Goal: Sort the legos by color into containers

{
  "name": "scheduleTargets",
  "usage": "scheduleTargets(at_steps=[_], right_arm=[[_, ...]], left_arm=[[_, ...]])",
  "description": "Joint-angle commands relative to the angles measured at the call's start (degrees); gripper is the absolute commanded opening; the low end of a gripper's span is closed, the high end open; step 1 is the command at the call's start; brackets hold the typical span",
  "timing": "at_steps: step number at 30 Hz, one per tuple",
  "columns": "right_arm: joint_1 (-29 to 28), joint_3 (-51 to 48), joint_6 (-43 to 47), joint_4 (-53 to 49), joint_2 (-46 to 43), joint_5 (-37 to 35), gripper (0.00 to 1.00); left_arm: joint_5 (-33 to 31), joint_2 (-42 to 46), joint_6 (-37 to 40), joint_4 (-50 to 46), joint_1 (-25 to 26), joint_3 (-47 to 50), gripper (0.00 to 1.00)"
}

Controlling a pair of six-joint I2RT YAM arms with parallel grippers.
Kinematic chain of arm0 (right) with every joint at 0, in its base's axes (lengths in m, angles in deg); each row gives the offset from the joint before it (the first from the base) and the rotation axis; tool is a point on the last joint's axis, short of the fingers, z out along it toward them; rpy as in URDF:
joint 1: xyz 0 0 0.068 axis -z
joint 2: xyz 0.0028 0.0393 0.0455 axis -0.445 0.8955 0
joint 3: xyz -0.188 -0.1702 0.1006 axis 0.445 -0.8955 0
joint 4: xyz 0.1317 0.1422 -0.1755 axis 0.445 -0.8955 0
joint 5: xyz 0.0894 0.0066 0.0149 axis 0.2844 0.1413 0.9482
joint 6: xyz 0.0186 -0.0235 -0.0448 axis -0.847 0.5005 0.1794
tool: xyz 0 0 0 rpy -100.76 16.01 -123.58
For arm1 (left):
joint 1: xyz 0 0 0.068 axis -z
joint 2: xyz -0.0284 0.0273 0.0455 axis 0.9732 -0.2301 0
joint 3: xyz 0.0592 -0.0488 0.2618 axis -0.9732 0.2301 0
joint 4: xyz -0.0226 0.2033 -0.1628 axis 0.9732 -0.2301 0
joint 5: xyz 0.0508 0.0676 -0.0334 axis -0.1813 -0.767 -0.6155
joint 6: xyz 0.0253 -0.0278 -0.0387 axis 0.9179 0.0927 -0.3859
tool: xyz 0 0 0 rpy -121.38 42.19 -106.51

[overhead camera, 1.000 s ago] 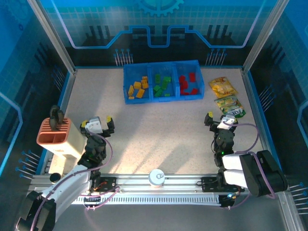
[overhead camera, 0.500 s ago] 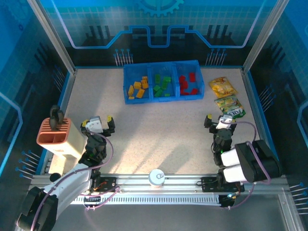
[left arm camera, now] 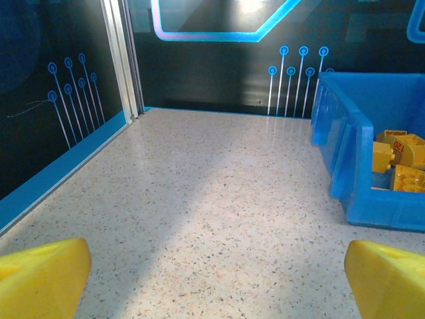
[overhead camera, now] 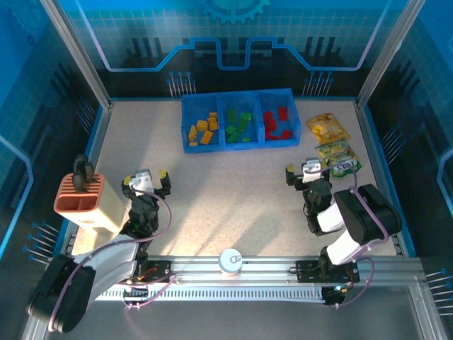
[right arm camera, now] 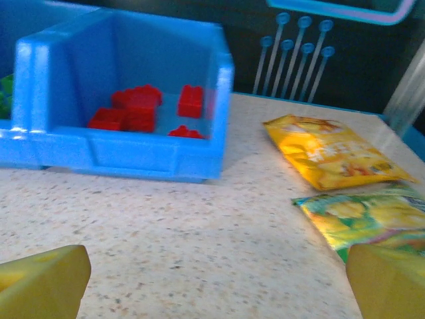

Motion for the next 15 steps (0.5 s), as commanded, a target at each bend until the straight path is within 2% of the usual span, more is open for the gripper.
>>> scheduleTargets(at_steps=[1,11,15], right_arm=[[-0.7,1.1,4.6,3.6,1.0,0.5,1.00],[-0.7,0.7,4.4,3.5,0.7,0.5,1.00],[-0.7,0.7,4.4,3.5,0.7,0.5,1.00]], left_arm=[[0.9,-4.5,0.8,9.4,-0.7,1.1,0.99],[2.5,-22.2,3.9,27.7,-0.7,-1.0,0.99],[2.6,-25.9,5.6,27.1,-0.7,-4.6,0.99]])
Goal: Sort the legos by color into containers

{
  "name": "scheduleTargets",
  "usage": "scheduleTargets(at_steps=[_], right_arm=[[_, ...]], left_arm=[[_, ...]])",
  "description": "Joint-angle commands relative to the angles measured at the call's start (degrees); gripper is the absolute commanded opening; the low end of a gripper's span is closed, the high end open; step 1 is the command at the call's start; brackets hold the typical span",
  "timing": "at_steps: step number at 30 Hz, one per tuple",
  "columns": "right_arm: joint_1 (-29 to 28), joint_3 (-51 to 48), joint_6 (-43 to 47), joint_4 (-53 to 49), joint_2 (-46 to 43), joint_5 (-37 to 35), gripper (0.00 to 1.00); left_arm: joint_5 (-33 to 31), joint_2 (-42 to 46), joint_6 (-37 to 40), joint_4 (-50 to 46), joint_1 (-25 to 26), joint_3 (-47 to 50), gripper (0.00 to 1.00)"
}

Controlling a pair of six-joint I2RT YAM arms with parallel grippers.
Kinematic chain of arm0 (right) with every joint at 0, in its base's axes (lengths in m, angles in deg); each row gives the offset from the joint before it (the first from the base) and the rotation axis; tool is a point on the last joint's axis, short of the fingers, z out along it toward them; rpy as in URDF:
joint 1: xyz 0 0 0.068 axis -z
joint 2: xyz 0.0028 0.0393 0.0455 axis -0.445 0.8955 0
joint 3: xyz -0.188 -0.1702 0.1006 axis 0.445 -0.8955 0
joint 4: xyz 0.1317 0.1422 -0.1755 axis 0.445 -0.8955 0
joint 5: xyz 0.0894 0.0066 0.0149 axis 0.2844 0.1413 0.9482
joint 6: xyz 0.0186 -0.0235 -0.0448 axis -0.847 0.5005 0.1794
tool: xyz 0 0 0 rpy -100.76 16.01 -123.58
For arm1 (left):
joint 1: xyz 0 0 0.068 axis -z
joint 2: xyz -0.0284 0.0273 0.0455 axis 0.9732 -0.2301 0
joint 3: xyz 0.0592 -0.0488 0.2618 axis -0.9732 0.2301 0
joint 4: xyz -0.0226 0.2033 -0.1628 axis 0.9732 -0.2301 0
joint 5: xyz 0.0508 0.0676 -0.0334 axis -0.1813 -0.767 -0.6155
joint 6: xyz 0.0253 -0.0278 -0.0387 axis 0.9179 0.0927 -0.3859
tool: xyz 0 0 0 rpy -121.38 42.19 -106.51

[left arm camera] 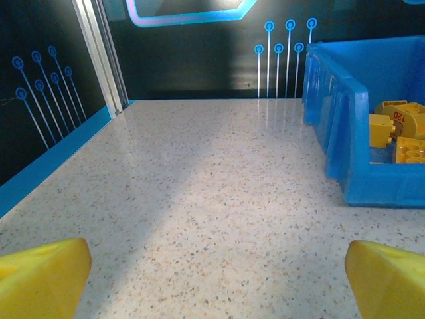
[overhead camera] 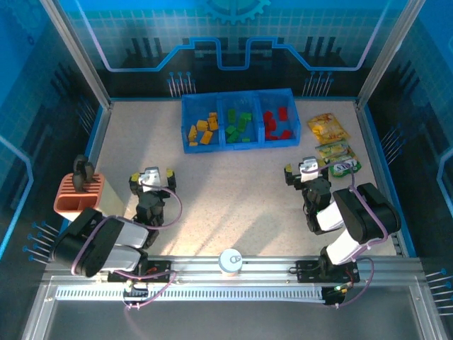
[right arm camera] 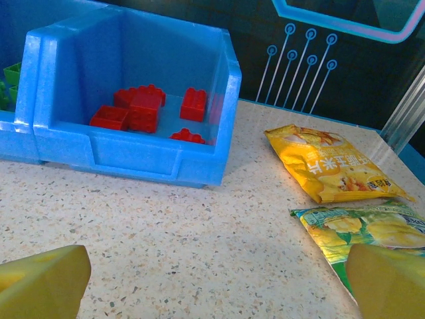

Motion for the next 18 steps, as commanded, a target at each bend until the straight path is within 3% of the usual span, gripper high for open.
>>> scheduleTargets(at_steps=[1,5,9,12,13,15,18], right_arm=[[-0.6,0.5,1.1,3.0,0.5,0.4,1.00],[-0.7,0.5,1.1,3.0,0.5,0.3,1.00],[-0.7,0.5,1.1,3.0,0.5,0.4,1.00],[-0.7,0.5,1.1,3.0,0.5,0.4,1.00],[-0.6,0.5,1.1,3.0,0.5,0.3,1.00],[-0.6,0.5,1.1,3.0,0.5,0.4,1.00],[-0.7,0.5,1.0,3.0,0.5,0.4,1.00]], left_arm=[[1.1,-2.0,2.7,5.7,-0.5,-3.0,0.99],[5.7,-3.0,5.2,6.4,-0.5,-3.1,0.99],[5.3,-4.5,6.3,6.4,-0.6,-4.1,0.99],[13.2,-10.8,7.1,6.5,-3.3,-6.6,0.99],[12.8,-12.4,7.5,6.4,-3.6,-8.2,0.99],[12.2,-11.3,2.9,6.5,-6.2,-6.9,0.99],[15.7,-11.9,2.4,6.5,-7.5,-6.9,0.99]])
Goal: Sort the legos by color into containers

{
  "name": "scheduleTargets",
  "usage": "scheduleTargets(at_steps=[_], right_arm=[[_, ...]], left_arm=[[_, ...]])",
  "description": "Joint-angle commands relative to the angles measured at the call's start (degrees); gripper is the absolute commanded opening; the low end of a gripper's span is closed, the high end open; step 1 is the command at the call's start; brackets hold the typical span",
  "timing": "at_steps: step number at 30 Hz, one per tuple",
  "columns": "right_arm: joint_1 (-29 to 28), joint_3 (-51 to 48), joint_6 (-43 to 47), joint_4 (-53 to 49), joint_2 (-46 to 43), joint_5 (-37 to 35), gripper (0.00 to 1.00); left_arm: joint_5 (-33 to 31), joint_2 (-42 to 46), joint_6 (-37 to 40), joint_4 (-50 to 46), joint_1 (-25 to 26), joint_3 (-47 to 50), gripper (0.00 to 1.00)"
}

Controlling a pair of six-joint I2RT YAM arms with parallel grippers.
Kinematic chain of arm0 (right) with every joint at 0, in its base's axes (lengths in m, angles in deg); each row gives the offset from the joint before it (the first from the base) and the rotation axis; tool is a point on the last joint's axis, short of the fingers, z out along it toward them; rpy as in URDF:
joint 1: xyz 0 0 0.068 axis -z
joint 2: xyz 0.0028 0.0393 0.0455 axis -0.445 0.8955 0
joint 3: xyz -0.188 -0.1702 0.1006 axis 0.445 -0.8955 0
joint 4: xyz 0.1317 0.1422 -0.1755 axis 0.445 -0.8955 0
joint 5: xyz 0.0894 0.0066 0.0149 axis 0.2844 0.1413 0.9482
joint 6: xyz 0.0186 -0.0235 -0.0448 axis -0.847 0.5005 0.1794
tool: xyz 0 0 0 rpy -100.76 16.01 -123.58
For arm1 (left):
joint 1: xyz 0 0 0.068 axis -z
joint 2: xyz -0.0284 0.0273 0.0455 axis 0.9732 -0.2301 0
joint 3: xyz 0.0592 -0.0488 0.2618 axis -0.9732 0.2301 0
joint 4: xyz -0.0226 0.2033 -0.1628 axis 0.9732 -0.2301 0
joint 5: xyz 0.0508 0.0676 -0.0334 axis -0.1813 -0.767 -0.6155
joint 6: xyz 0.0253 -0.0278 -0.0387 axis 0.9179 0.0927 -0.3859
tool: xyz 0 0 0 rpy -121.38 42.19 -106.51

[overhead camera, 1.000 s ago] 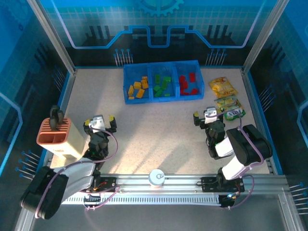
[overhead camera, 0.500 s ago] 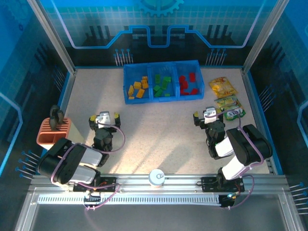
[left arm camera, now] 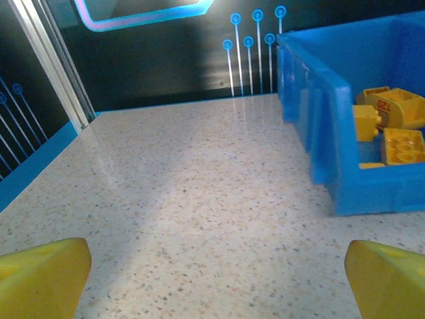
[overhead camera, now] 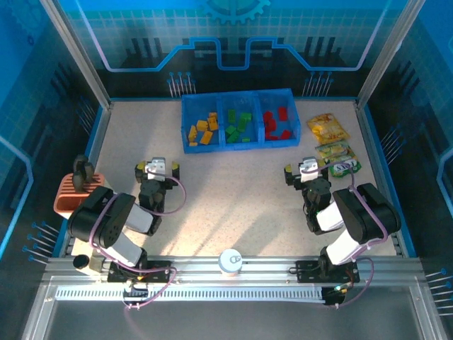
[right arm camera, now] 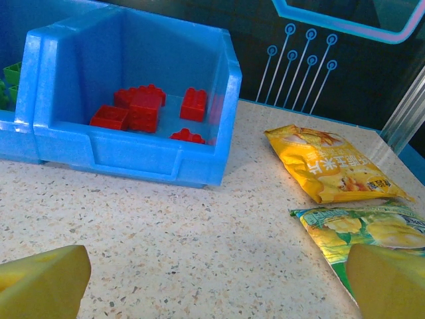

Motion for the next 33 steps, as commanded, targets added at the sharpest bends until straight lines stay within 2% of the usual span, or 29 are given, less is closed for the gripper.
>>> scheduleTargets(at_steps=[1,4,6,8,10,11,13,15,16,18,33], right_arm=[[-0.6,0.5,0.9,3.0,0.5,0.4,1.00],[-0.4,1.0,0.6,2.9,0.7,-0.6,1.00],[0.2,2.5,-0.6,-1.3,-0.6,-1.2,1.00],[2.1,6.6,-3.9,-11.7,-2.5,-2.1,1.00],[6.5,12.9,-8.2,-26.1,-3.9,2.4,1.00],[8.4,11.9,-9.4,-25.8,-4.6,5.8,1.00],[7.3,12.0,-8.6,-24.8,-4.0,3.5,1.00],[7.3,12.0,-8.5,-24.5,-4.0,3.6,1.00],[7.3,11.9,-8.6,-24.9,-4.0,3.6,1.00],[7.4,11.9,-8.5,-24.7,-4.0,3.6,1.00],[7.0,11.8,-8.1,-24.4,-3.9,3.3,1.00]], left_arm=[[4.8,-0.3,-2.2,2.0,-1.5,-0.2,0.99],[7.1,-2.1,-2.9,2.0,-2.6,-0.7,0.99],[6.9,-2.8,-2.9,1.7,-3.1,-2.0,0.99],[7.0,-2.7,-3.0,1.1,-3.1,-2.0,0.99],[6.9,-2.7,-3.0,1.1,-3.1,-2.2,0.99],[6.8,-2.5,-3.0,0.3,-3.2,-2.5,0.99],[7.1,-1.5,-3.9,-3.3,-3.9,-3.7,0.99],[8.7,0.3,-5.8,-12.6,-5.6,-7.3,0.99],[10.5,0.8,-6.8,-17.8,-6.7,-9.5,0.99],[18.5,2.0,-10.4,-25.8,-11.6,-12.5,0.99],[23.1,2.0,-8.1,-23.5,-11.1,-11.4,0.99]])
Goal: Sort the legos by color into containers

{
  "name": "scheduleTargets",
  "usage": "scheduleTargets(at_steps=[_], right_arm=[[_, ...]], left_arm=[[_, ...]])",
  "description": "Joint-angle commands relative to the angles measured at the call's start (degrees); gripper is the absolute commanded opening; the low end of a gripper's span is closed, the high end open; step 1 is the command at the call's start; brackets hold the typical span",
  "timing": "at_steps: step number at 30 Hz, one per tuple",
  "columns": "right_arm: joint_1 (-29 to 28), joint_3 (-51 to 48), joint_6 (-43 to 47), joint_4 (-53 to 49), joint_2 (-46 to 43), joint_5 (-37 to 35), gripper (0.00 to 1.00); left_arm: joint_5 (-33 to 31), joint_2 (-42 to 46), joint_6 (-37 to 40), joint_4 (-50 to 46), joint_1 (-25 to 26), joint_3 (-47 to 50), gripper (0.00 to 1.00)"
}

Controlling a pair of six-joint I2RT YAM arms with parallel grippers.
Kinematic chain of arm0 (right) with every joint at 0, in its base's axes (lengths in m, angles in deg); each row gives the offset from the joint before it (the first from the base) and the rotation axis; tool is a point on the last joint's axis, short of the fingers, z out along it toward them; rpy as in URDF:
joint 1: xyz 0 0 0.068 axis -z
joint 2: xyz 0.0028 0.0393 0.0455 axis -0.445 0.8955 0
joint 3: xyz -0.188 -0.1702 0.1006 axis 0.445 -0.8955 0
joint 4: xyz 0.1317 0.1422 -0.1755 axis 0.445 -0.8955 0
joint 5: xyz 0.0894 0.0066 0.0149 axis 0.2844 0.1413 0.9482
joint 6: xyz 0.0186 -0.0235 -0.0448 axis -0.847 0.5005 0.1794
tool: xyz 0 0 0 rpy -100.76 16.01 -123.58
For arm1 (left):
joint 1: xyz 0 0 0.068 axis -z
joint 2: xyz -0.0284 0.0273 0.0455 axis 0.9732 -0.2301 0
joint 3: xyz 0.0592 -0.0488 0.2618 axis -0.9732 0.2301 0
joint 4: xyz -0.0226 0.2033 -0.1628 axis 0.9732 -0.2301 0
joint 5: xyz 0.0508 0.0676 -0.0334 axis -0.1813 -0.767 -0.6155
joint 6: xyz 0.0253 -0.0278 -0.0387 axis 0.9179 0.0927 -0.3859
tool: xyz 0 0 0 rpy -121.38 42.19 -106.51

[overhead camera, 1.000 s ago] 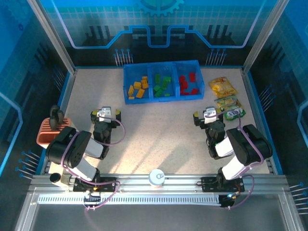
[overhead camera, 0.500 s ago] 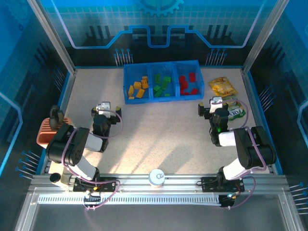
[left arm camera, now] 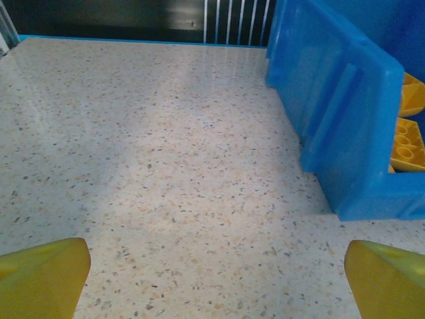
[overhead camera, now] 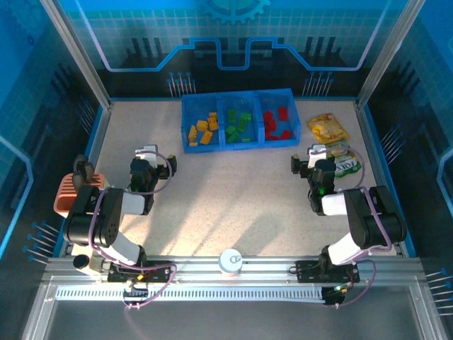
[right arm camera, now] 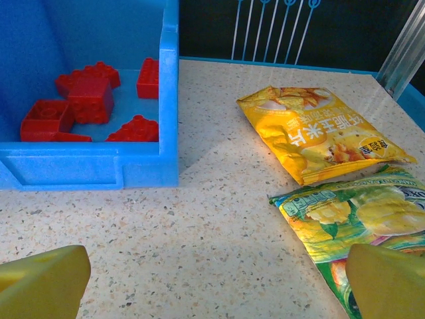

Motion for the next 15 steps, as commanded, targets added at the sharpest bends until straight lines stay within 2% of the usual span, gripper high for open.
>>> scheduleTargets(at_steps=[1,4,8,15], right_arm=[[-0.5,-0.2,0.1,0.4,-0.4,0.3,1.00],[-0.6,0.0,4.2,-0.4,-0.5,10.8,1.00],[0.8,1.5,2.1,-3.1,-0.5,10.4,1.00],[1.6,0.4,0.2,-1.3,-0.6,7.6,1.00]], left_arm=[[2.7,0.7,1.3,1.3,0.6,0.7,0.99],[2.8,0.5,1.2,0.9,0.6,0.5,0.99],[3.0,0.6,0.2,-1.6,-0.2,-0.9,0.99],[3.1,0.6,0.2,-1.5,-0.3,-0.8,0.99]])
